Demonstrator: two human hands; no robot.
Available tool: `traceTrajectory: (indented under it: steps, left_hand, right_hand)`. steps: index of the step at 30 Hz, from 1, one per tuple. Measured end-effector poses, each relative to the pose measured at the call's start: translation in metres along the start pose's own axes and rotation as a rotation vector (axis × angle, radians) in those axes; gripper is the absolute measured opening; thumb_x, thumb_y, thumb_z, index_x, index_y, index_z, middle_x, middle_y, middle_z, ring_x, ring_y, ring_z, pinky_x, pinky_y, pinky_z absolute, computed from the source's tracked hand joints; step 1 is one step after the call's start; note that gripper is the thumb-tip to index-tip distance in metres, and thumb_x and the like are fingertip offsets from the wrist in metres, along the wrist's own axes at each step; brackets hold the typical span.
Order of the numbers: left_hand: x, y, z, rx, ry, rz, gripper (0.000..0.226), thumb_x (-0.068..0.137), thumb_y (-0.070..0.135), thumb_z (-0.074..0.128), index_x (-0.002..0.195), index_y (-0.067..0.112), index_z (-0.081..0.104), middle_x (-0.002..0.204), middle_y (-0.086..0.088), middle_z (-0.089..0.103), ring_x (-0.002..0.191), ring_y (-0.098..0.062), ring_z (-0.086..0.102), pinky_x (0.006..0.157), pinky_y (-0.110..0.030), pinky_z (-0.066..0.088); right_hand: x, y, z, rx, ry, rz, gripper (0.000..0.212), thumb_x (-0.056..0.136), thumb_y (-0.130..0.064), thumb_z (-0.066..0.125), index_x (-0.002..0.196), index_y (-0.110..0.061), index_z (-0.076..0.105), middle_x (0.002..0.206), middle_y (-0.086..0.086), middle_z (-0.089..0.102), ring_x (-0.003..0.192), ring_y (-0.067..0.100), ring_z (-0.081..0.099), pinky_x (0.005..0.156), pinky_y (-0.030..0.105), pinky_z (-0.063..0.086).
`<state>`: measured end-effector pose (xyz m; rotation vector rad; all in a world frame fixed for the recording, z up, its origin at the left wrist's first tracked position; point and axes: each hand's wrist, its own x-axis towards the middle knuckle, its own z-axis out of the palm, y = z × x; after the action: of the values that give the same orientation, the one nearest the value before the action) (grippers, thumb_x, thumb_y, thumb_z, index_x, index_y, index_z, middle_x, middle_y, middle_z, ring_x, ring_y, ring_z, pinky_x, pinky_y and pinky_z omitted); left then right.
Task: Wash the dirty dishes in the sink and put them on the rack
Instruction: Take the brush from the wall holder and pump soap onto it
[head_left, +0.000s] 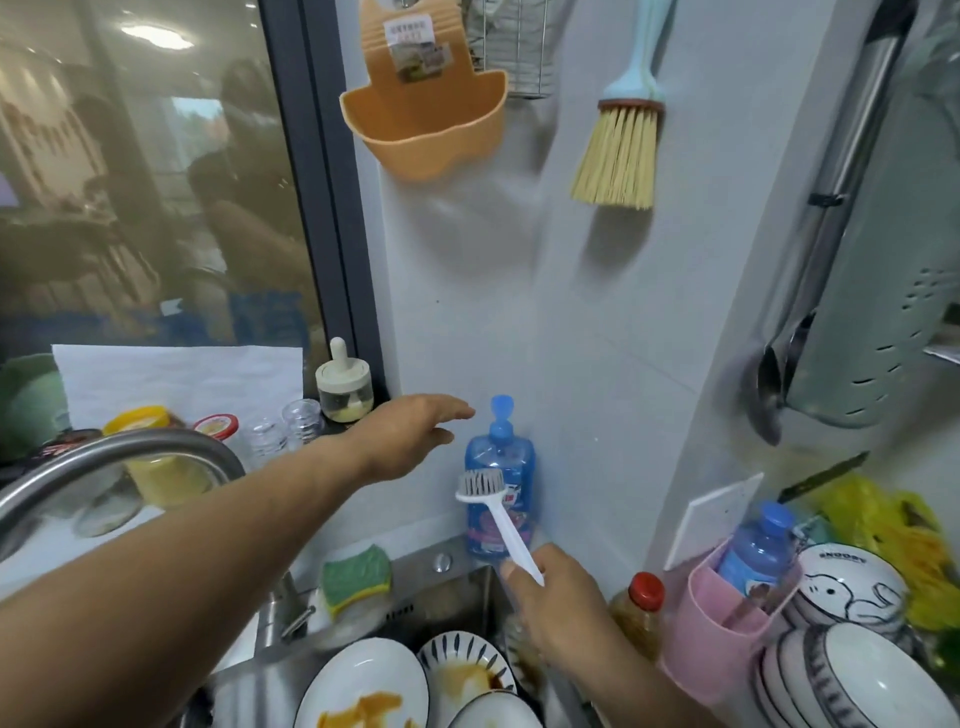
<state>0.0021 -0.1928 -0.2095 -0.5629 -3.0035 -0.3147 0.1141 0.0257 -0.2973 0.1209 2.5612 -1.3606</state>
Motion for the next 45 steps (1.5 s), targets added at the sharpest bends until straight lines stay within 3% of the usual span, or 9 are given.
traceTrajectory:
  steps: [4, 7, 10, 14, 19, 23, 27, 36, 45]
  left_hand:
    - [0.016, -0.011, 0.018, 0.038, -0.011, 0.002, 0.061, 0.102, -0.001, 0.048, 0.155, 0.029, 0.039, 0.161, 0.008, 0.038, 0.147, -0.014, 0.037, 0.115, -0.02, 0.028]
    - [0.03, -0.011, 0.022, 0.053, -0.022, 0.002, 0.08, 0.096, -0.014, 0.043, 0.16, 0.032, 0.027, 0.166, 0.007, 0.027, 0.152, -0.016, 0.028, 0.12, -0.026, 0.025]
    - [0.044, -0.009, 0.022, 0.047, -0.013, 0.009, 0.09, 0.091, -0.019, 0.041, 0.162, 0.032, 0.019, 0.168, 0.007, 0.019, 0.154, -0.015, 0.02, 0.122, -0.027, 0.021]
    - [0.061, -0.003, 0.025, 0.08, -0.049, 0.053, 0.092, 0.09, -0.021, 0.04, 0.162, 0.031, 0.016, 0.17, 0.008, 0.014, 0.156, -0.013, 0.01, 0.124, -0.029, 0.014]
    - [0.072, 0.0, 0.028, 0.113, -0.09, 0.081, 0.092, 0.089, -0.023, 0.042, 0.162, 0.028, 0.018, 0.169, 0.008, 0.015, 0.157, -0.013, 0.007, 0.124, -0.029, 0.013]
    - [0.076, -0.002, 0.029, 0.103, -0.126, 0.067, 0.091, 0.089, -0.022, 0.042, 0.161, 0.031, 0.022, 0.168, 0.009, 0.02, 0.156, -0.014, 0.01, 0.125, -0.034, 0.02]
    - [0.081, -0.002, 0.028, 0.104, -0.163, 0.059, 0.091, 0.09, -0.022, 0.043, 0.16, 0.032, 0.023, 0.168, 0.009, 0.021, 0.157, -0.015, 0.011, 0.126, -0.039, 0.022]
    - [0.083, -0.01, 0.029, 0.106, -0.213, 0.038, 0.094, 0.088, -0.024, 0.037, 0.16, 0.035, 0.023, 0.168, 0.012, 0.019, 0.156, -0.014, 0.011, 0.126, -0.041, 0.021]
    - [0.078, -0.009, 0.033, 0.08, -0.2, 0.021, 0.096, 0.086, -0.025, 0.034, 0.16, 0.036, 0.021, 0.168, 0.011, 0.017, 0.156, -0.015, 0.012, 0.127, -0.04, 0.017]
  right_hand:
    - [0.005, 0.005, 0.0, 0.083, 0.043, 0.007, 0.021, 0.102, -0.044, 0.052, 0.094, -0.025, 0.054, 0.087, -0.001, 0.066, 0.075, 0.014, 0.063, 0.065, 0.029, 0.051]
    - [0.013, 0.004, 0.0, 0.138, 0.052, 0.016, 0.023, 0.102, -0.047, 0.049, 0.093, -0.027, 0.054, 0.087, -0.002, 0.065, 0.076, 0.015, 0.061, 0.071, 0.034, 0.052]
    - [0.024, -0.001, -0.003, 0.153, 0.038, 0.04, 0.027, 0.104, -0.049, 0.044, 0.098, -0.025, 0.055, 0.089, 0.0, 0.064, 0.073, 0.016, 0.059, 0.065, 0.033, 0.05]
    - [0.037, -0.007, -0.01, 0.205, 0.009, 0.048, 0.03, 0.104, -0.05, 0.044, 0.109, -0.021, 0.052, 0.089, -0.002, 0.056, 0.064, 0.009, 0.049, 0.055, 0.026, 0.041]
    - [0.048, -0.004, -0.011, 0.246, -0.001, 0.044, 0.03, 0.104, -0.051, 0.043, 0.112, -0.022, 0.05, 0.086, -0.006, 0.05, 0.064, 0.005, 0.044, 0.055, 0.024, 0.038]
    - [0.048, 0.001, -0.007, 0.209, 0.035, 0.004, 0.031, 0.104, -0.053, 0.043, 0.117, -0.026, 0.048, 0.106, -0.004, 0.06, 0.087, 0.01, 0.06, 0.064, 0.021, 0.05]
    - [0.049, 0.007, 0.005, 0.212, 0.074, -0.004, 0.032, 0.104, -0.052, 0.043, 0.12, -0.025, 0.048, 0.116, -0.004, 0.061, 0.097, 0.011, 0.062, 0.062, 0.011, 0.044]
    - [0.061, 0.006, 0.01, 0.269, 0.042, -0.002, 0.037, 0.105, -0.05, 0.043, 0.125, -0.02, 0.051, 0.117, 0.0, 0.062, 0.093, 0.007, 0.059, 0.059, 0.012, 0.04]
    - [0.06, 0.009, 0.014, 0.262, 0.031, -0.016, 0.028, 0.106, -0.048, 0.043, 0.117, -0.026, 0.054, 0.108, -0.003, 0.063, 0.09, 0.007, 0.059, 0.063, 0.019, 0.041]
